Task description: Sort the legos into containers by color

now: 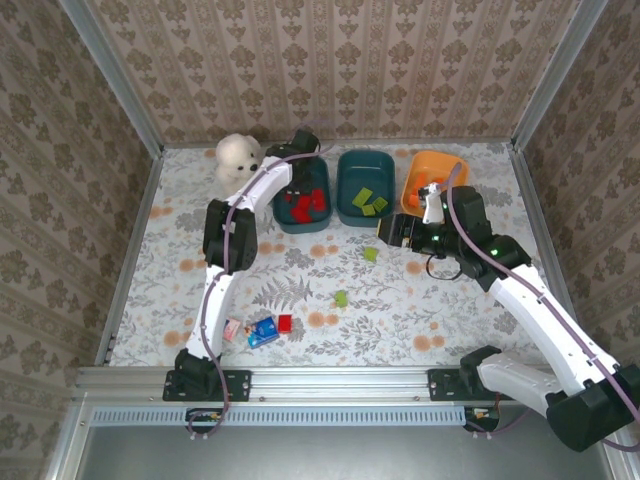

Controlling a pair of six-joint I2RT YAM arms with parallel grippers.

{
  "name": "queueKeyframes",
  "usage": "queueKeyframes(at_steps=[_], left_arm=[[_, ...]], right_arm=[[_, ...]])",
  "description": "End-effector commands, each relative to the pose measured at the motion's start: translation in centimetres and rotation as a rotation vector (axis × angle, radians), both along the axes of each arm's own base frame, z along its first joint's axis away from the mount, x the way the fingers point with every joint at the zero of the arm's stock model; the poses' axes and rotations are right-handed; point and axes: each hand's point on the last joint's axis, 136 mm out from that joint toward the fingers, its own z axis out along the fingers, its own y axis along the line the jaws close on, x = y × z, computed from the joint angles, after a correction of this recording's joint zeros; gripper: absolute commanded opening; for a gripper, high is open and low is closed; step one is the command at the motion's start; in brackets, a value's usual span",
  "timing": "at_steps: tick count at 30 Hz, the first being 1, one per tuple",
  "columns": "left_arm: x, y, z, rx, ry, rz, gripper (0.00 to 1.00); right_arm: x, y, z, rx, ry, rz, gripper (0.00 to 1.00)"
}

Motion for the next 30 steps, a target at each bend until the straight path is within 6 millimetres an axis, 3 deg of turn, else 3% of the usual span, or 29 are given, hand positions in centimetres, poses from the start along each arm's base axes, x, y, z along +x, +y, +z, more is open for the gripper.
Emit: queueKeyframes(at_steps=[1,5,9,15,20,24,27,30], left_arm=[[-0.4,-0.3,1.0,-0.031,0.018,-0.001,0.64],[-0.2,-0.9,3.4,-0.061,-0.022,-0.011,0.69],[-0.2,-2.0,7.7,-0.124,-0.095,-0.023,0.75],[-2.6,-1.7,14.0,-0.259,-0.154,0.026,0.87],[-7.8,0.4,17.2,-0.364,-0.199,0.032,0.88],[-13.9,2.3,17.0,-0.413,-0.165,0.018,0.88],[-18.6,3.9,17.1,-0.445,-0.161,0.012,0.88],[-22.9,5.2,15.9,-0.475,-0.129,0.004,0.86]], right_arm=[[-0.3,0.6,0.2,0.001,-0.011,0.043,0.78],[-0.3,0.2,-0.8,-0.061,0.011,0.035,0.76],[-0.9,-0.2,-2.9,-0.229,0.057,0.062,0.73],[-3.3,2.9,-6.3,-0.438,0.089,0.243,0.73],[-5.4,6.7,-10.4,-0.577,0.158,0.403,0.70],[-6.4,9.4,-14.3,-0.667,0.257,0.474,0.68],[-6.1,10.3,-16.2,-0.707,0.316,0.469,0.65],[-5.5,10.6,-17.7,-0.731,0.351,0.451,0.61]])
